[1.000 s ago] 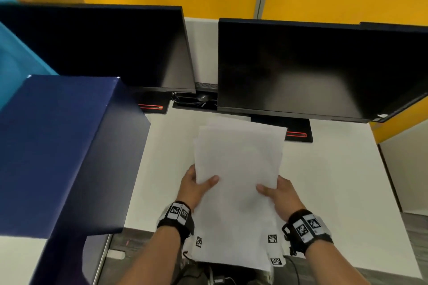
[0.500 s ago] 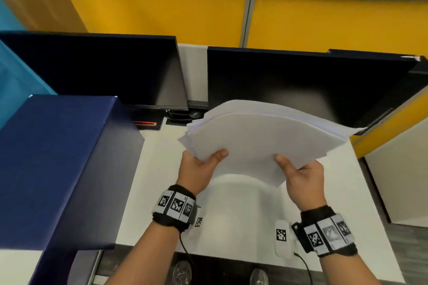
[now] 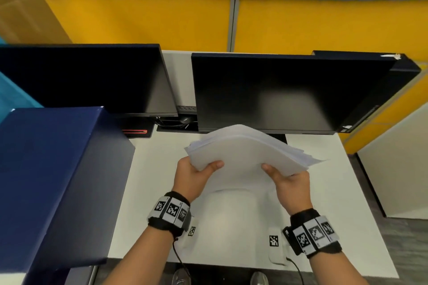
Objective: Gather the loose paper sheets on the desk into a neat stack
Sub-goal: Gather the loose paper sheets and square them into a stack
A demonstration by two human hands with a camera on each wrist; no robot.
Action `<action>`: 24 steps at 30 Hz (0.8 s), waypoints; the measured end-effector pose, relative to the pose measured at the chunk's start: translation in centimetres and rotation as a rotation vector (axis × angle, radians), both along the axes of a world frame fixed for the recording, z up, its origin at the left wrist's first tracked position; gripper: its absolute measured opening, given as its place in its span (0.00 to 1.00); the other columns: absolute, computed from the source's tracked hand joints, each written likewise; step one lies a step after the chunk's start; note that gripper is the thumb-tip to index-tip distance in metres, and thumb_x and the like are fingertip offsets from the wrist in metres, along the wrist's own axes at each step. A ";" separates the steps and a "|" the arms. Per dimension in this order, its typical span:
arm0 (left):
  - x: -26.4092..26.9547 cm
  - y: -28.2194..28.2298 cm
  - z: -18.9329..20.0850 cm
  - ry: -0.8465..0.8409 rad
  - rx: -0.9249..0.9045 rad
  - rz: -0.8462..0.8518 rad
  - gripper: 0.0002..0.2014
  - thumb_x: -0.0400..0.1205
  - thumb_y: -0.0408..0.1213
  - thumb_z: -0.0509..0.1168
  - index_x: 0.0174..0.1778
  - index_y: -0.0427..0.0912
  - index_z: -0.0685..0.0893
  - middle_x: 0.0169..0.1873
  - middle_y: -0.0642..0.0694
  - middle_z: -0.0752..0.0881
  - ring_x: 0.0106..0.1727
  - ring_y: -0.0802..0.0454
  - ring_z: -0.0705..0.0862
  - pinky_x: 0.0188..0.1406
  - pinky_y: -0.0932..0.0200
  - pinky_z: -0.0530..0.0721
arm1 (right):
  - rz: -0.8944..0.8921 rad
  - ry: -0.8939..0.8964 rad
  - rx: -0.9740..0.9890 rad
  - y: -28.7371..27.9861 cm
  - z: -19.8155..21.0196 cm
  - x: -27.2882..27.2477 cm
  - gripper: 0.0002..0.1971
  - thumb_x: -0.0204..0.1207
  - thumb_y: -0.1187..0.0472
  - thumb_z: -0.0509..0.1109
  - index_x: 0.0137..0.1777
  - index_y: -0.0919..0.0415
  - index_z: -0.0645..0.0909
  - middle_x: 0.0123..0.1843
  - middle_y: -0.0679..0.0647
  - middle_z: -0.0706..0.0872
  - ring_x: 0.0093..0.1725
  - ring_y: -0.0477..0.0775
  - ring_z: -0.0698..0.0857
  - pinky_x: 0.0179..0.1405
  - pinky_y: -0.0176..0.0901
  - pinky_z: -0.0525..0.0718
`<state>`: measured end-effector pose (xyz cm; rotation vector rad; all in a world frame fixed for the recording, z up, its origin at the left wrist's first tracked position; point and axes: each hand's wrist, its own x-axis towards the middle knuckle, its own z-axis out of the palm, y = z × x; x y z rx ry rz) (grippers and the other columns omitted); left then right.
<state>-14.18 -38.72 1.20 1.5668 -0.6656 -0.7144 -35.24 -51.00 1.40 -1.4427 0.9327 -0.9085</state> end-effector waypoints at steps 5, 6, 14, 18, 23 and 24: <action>0.2 0.1 -1.2 -0.055 0.115 -0.047 0.18 0.70 0.37 0.82 0.53 0.54 0.87 0.49 0.57 0.91 0.53 0.61 0.89 0.49 0.70 0.86 | 0.075 0.131 0.037 -0.6 -0.9 -0.3 0.18 0.67 0.67 0.83 0.52 0.47 0.87 0.46 0.39 0.93 0.51 0.43 0.91 0.46 0.29 0.87; 0.1 0.2 -1.2 -0.063 0.119 -0.031 0.16 0.72 0.37 0.81 0.50 0.57 0.86 0.47 0.59 0.90 0.52 0.60 0.90 0.46 0.72 0.85 | 0.059 0.138 0.037 -0.5 -0.7 -0.2 0.17 0.68 0.68 0.82 0.49 0.44 0.87 0.43 0.35 0.93 0.51 0.43 0.91 0.46 0.29 0.87; -0.5 -0.1 0.0 -0.088 0.071 0.023 0.17 0.72 0.38 0.80 0.52 0.58 0.84 0.48 0.60 0.89 0.53 0.60 0.89 0.43 0.73 0.85 | 0.045 0.097 0.012 -0.6 0.4 -0.2 0.17 0.69 0.63 0.82 0.51 0.42 0.84 0.45 0.38 0.93 0.49 0.38 0.91 0.44 0.25 0.86; -1.8 -0.8 1.1 -0.021 -0.093 0.085 0.34 0.67 0.46 0.83 0.68 0.52 0.77 0.58 0.54 0.85 0.58 0.58 0.87 0.53 0.62 0.89 | 0.005 -0.002 0.065 -0.2 1.1 0.1 0.28 0.64 0.55 0.85 0.64 0.53 0.81 0.56 0.49 0.90 0.53 0.42 0.90 0.50 0.38 0.89; -3.6 -2.8 4.7 0.105 -0.206 0.308 0.19 0.72 0.61 0.72 0.55 0.58 0.80 0.51 0.47 0.86 0.51 0.47 0.88 0.50 0.46 0.89 | -0.121 -0.124 0.007 0.1 4.0 1.4 0.31 0.66 0.37 0.69 0.63 0.56 0.79 0.52 0.45 0.84 0.44 0.31 0.84 0.41 0.26 0.83; -3.7 -3.2 5.2 0.116 -0.183 0.352 0.15 0.74 0.58 0.72 0.51 0.56 0.81 0.47 0.49 0.87 0.48 0.49 0.88 0.47 0.50 0.89 | -0.158 -0.128 0.017 0.0 4.4 1.8 0.24 0.71 0.40 0.69 0.59 0.57 0.81 0.48 0.45 0.84 0.43 0.35 0.84 0.40 0.28 0.82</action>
